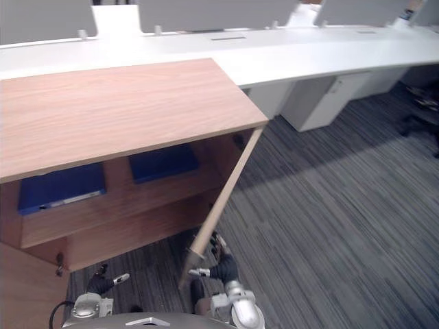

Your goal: Walk over to the cabinet, pick up the folder, carry it to the office cabinet, place the folder inside the office cabinet, then close the office cabinet door

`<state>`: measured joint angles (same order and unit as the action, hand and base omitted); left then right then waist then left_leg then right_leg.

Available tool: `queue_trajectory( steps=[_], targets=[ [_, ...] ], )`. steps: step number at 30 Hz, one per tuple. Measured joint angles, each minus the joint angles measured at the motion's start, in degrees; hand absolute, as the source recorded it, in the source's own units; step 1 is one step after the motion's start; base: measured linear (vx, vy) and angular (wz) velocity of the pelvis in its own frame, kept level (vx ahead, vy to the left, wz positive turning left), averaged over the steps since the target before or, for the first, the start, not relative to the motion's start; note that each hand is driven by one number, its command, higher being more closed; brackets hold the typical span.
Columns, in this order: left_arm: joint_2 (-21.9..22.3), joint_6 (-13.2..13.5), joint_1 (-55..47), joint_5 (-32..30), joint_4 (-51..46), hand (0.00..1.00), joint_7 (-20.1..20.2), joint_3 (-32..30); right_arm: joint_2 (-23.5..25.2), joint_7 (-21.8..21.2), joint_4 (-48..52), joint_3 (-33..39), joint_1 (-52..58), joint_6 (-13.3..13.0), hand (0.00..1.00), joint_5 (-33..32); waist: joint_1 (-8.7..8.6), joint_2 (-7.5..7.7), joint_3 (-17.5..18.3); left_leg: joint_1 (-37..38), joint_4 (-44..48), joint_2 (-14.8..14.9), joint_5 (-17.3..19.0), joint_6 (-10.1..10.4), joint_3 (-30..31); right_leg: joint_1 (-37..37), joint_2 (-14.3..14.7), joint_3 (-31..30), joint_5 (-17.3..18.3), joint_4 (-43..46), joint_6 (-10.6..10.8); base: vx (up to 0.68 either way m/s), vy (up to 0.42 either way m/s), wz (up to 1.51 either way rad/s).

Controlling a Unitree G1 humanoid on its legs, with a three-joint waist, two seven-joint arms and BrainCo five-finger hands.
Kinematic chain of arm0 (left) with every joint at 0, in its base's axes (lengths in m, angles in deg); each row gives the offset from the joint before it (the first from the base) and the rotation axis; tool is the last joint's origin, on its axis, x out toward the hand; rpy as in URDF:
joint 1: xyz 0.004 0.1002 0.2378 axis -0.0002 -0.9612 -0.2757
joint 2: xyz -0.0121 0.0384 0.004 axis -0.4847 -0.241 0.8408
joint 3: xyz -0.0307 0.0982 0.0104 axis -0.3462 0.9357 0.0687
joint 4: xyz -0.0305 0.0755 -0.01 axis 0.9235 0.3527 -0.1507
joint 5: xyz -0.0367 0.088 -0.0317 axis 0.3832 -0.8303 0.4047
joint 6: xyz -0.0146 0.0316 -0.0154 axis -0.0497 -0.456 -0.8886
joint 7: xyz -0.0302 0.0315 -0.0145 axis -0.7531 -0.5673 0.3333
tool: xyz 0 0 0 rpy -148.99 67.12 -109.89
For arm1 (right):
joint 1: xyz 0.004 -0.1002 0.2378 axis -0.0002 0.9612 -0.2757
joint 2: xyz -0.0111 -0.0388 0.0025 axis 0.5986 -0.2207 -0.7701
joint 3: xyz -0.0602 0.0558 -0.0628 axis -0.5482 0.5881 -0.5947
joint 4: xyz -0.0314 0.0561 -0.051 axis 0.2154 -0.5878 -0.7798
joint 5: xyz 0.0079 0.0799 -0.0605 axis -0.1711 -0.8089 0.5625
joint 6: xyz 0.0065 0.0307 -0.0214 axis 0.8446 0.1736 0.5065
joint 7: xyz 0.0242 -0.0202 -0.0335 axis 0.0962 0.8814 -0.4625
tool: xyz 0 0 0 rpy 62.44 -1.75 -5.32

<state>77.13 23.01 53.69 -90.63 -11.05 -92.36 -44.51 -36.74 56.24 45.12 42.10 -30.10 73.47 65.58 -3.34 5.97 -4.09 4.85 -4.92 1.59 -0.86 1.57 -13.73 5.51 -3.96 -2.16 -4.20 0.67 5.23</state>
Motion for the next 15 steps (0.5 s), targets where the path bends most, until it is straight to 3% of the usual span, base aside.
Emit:
queue_trajectory(
  steps=[6, 15],
  targets=[
    [-0.2, -0.2, -0.8, 0.0, 0.5, 0.00, -0.1, 1.1, 0.6, 0.3, -0.6, -1.5, -7.2, -0.3, 0.00, 2.0, 1.50, 1.15, 1.0, -1.1, 0.0, -1.9, -0.5, -1.1, 3.3, -0.9, -1.8, 1.4, 0.9, -0.3, 1.1, 0.02, 0.041, 0.35],
    [-1.2, -0.2, -0.8, 0.2, 0.4, 0.00, -0.1, 1.1, -0.7, 2.9, -5.3, -0.1, -14.0, -0.1, 0.00, 2.0, 2.44, 1.79, 1.5, -2.2, 0.0, -4.1, 0.2, -2.5, 6.0, -1.5, -3.9, 2.8, 0.6, -0.3, 2.3, 0.06, 0.052, 0.19]
  ],
)
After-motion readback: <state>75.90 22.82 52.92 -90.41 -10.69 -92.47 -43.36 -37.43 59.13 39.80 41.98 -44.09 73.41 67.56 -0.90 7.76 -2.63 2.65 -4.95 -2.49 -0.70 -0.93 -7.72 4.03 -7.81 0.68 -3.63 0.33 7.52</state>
